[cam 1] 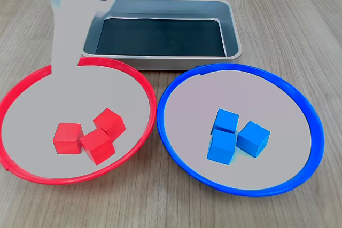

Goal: Resolve any anomalies and move all blocks to matching dishes

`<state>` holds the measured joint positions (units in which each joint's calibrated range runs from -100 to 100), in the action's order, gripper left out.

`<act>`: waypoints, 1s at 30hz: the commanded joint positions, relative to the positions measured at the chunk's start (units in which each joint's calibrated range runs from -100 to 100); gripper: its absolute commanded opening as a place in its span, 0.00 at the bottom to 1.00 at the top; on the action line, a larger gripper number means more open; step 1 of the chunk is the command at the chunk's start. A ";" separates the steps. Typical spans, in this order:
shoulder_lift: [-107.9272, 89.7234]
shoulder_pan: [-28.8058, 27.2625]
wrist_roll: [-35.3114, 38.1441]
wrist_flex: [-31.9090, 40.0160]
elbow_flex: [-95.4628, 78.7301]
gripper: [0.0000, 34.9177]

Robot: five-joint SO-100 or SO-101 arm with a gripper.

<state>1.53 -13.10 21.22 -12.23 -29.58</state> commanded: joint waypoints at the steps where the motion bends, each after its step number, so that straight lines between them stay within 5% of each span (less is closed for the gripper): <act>1: -16.50 4.30 -5.76 11.62 -17.07 0.00; 6: -47.12 10.60 -14.90 18.88 -48.02 0.00; 9: -61.71 11.73 -16.07 17.23 -58.95 0.00; 22: -99.57 11.17 -21.25 -24.87 -70.42 0.00; 30: -100.60 11.17 -22.52 -35.19 -70.42 0.00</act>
<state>-98.47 -1.42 -1.20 -46.57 -100.00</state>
